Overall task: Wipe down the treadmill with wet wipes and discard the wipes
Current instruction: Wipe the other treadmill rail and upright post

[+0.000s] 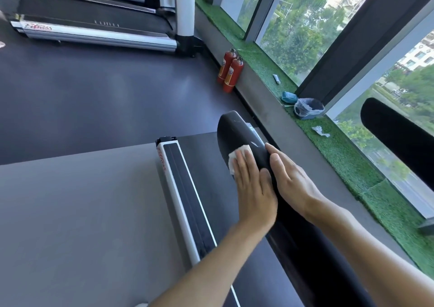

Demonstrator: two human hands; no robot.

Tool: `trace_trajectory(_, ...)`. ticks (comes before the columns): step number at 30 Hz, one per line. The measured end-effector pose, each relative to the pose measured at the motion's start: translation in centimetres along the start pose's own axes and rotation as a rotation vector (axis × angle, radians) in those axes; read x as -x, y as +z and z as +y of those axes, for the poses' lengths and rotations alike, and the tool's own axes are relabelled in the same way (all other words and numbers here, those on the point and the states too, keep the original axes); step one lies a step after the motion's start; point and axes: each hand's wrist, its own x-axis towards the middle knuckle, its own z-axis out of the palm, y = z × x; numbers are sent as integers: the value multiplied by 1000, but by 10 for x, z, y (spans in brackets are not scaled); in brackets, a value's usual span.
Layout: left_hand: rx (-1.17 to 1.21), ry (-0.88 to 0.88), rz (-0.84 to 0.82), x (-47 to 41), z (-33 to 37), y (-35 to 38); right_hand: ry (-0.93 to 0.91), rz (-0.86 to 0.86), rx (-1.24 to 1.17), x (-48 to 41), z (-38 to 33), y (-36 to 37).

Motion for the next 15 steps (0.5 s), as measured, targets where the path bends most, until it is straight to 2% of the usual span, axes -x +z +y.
trace_trajectory(4,-52,116,-52,32,-8,6,-46,-43,103,-7,-1,1)
trace_trajectory(9,-274,113,88,-54,-34,-7,-95,-30,93,-27,-22,10)
trace_trajectory(12,-173,212,151,-28,-27,-4,-65,-15,211,-26,-27,16)
trace_trajectory(15,-4,290,134,12,-21,4,-64,-22,198,-24,-27,15)
